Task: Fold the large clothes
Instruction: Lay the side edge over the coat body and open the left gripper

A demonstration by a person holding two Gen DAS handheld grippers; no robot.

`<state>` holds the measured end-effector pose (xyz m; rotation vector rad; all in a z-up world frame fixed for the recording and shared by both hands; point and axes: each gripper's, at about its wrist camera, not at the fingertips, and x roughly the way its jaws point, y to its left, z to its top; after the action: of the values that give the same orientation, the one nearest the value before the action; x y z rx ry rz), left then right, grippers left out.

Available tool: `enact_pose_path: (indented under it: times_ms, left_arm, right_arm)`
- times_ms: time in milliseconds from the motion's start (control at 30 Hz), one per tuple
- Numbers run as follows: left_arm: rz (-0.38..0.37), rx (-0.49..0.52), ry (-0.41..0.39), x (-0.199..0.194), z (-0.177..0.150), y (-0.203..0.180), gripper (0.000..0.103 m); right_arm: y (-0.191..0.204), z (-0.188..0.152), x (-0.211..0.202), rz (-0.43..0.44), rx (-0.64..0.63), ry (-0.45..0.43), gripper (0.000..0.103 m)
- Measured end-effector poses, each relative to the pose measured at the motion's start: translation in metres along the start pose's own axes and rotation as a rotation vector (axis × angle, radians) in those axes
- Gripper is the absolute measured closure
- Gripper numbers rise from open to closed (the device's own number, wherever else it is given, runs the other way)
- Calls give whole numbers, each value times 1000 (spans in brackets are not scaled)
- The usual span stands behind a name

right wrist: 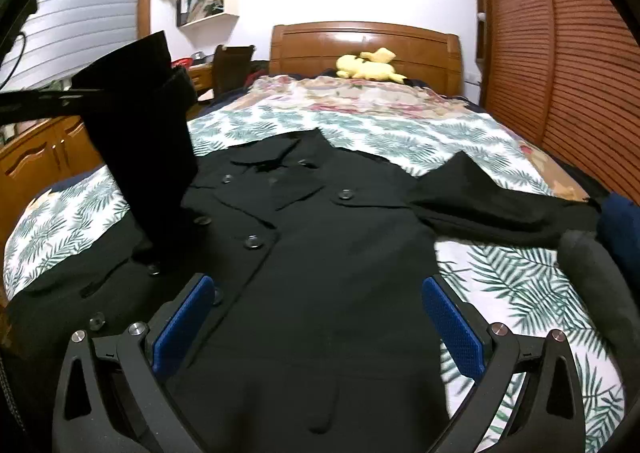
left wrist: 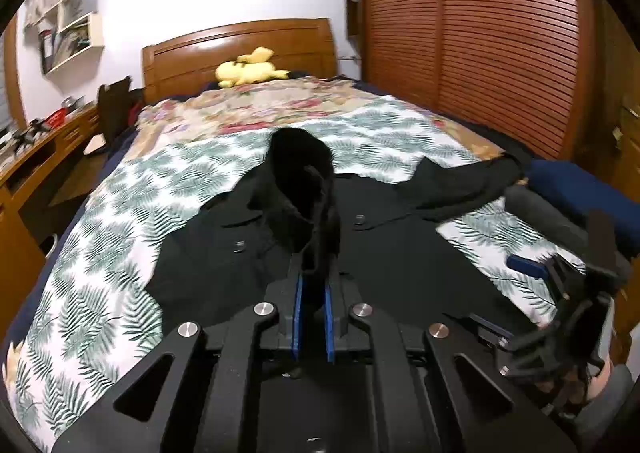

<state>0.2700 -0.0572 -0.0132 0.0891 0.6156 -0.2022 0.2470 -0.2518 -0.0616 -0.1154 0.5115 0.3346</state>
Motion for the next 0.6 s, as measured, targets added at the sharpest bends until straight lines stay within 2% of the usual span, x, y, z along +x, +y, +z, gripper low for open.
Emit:
enact_pose_path:
  times_ms: [100, 200, 233, 300, 367, 433, 467, 600]
  left_arm:
    - [-18, 10, -3, -3, -2, -7, 94]
    - [-2, 6, -6, 1, -5, -8, 93]
    - [-4, -1, -7, 3, -8, -7, 89]
    - [-16, -27, -7, 6, -16, -4, 74]
    - [-19, -43, -12, 7, -24, -3, 51]
    - [0, -45, -16, 11, -36, 2, 36]
    - [17, -45, -19, 13, -42, 5, 33]
    - [52, -35, 11, 22, -55, 16, 33]
  right_arm:
    - [-9, -2, -2, -13, 25, 1, 0]
    - [-8, -2, -1, -19, 41, 2, 0]
    - [-8, -1, -1, -20, 44, 3, 0]
    - [-6, -1, -1, -20, 49, 5, 0]
    - [-4, 1, 0, -15, 50, 8, 0]
    - [-1, 1, 3, -10, 49, 14, 0]
    - [-2, 1, 4, -7, 48, 19, 0]
    - [5, 2, 12, -2, 37, 36, 0]
